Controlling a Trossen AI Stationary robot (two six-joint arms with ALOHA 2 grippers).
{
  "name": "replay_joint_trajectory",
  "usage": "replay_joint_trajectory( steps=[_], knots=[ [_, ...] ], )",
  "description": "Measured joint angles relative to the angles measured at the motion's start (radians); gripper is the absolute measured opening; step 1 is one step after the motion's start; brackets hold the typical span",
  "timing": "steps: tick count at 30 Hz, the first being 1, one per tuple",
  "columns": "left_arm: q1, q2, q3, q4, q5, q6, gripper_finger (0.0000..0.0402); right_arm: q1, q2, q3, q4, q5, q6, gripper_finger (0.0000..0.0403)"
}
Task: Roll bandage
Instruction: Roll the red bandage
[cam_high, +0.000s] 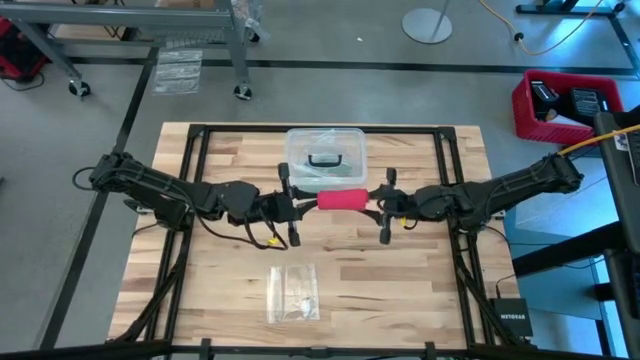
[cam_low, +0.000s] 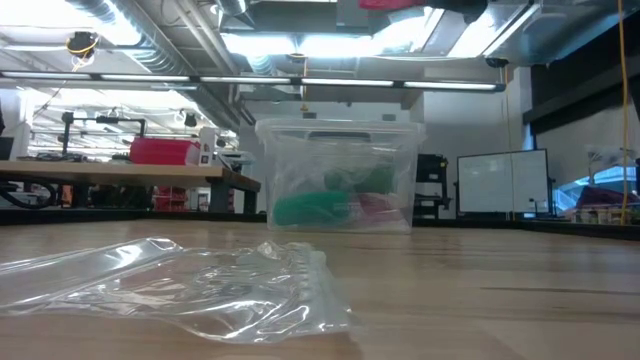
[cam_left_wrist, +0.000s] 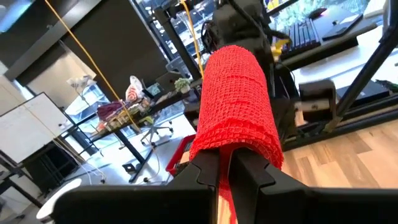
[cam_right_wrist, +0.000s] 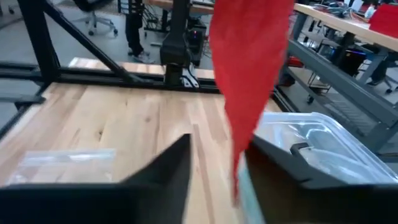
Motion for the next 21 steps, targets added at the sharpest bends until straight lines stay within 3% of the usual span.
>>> replay_joint_trajectory(
  steps=[3, 5, 9, 13, 18, 21],
  knots=[
    [0.000, 0.000, 0.000, 0.030, 0.000, 0.000, 0.0010, 0.001, 0.012, 0.000, 0.020, 0.000, -0.020, 0.0051],
    [0.000, 0.000, 0.000, 0.072, 0.000, 0.000, 0.0010, 0.014, 0.016, 0.000, 0.031, 0.007, -0.056, 0.0015],
    [-0.006, -0.004, 0.000, 0.125, 0.019, -0.004, 0.0010, 0.031, 0.017, 0.000, 0.040, 0.101, -0.078, 0.0014],
    [-0.015, -0.008, 0.000, 0.115, 0.040, -0.004, 0.0011, 0.034, 0.014, 0.000, 0.063, 0.098, -0.091, 0.0009],
    [-0.014, -0.008, 0.000, 0.094, 0.041, -0.002, 0.0011, 0.034, 0.016, 0.001, 0.002, 0.061, 0.026, 0.0039],
    [-0.014, -0.008, 0.000, 0.089, 0.040, 0.000, 0.0011, 0.033, 0.011, 0.001, -0.076, 0.055, 0.128, 0.0078]
  ],
)
